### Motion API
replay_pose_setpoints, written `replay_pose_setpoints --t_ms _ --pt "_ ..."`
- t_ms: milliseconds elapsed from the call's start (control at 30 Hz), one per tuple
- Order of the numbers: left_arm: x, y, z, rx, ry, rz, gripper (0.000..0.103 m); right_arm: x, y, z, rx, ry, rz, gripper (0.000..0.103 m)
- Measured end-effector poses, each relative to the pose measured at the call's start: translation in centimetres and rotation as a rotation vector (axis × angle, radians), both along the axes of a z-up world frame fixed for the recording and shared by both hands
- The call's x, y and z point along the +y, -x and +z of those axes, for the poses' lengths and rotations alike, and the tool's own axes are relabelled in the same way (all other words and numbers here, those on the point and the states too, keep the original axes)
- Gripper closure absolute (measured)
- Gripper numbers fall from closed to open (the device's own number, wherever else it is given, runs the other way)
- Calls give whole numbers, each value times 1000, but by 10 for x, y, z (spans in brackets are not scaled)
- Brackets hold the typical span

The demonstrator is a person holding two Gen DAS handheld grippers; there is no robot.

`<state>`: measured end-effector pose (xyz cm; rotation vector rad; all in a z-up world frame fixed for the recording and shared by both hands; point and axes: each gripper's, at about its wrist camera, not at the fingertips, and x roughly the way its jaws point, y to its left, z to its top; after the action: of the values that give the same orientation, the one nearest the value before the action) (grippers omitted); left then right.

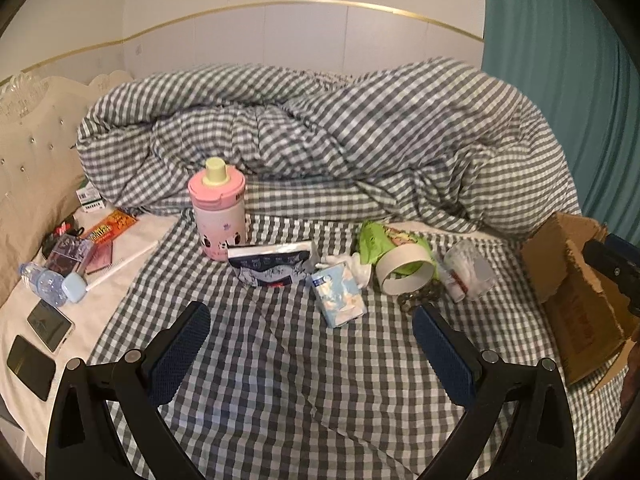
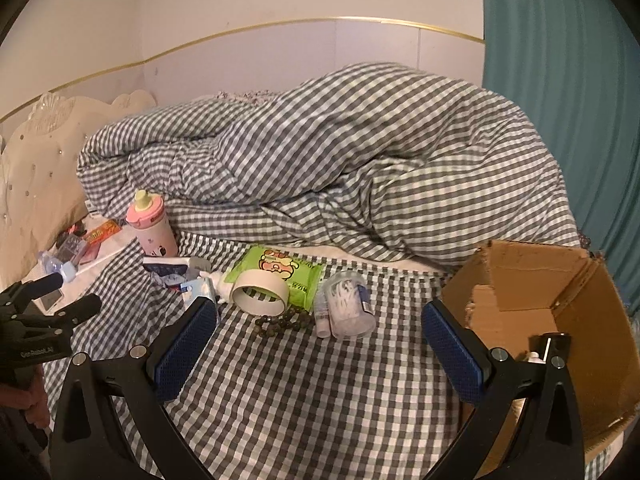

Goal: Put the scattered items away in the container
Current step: 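Move both tools back toward the blue tissue pack and tape roll, then grasp the blue floral tissue pack with the left tool while the right tool grasps the beige tape roll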

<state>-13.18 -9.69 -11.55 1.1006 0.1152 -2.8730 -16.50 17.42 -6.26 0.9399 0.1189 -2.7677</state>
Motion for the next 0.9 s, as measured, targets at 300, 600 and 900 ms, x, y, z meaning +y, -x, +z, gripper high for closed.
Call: replay_pose_setpoints --t_ms 300,600,900 --pt "0 24 -24 -33 2 -2 0 -9 25 -24 -44 -8 20 0" --pt "7 65 -58 -56 10 -8 0 -23 46 -51 -87 -24 52 0" --pt "13 110 -103 -123 -62 -3 1 -28 74 -81 -128 -42 81 0"
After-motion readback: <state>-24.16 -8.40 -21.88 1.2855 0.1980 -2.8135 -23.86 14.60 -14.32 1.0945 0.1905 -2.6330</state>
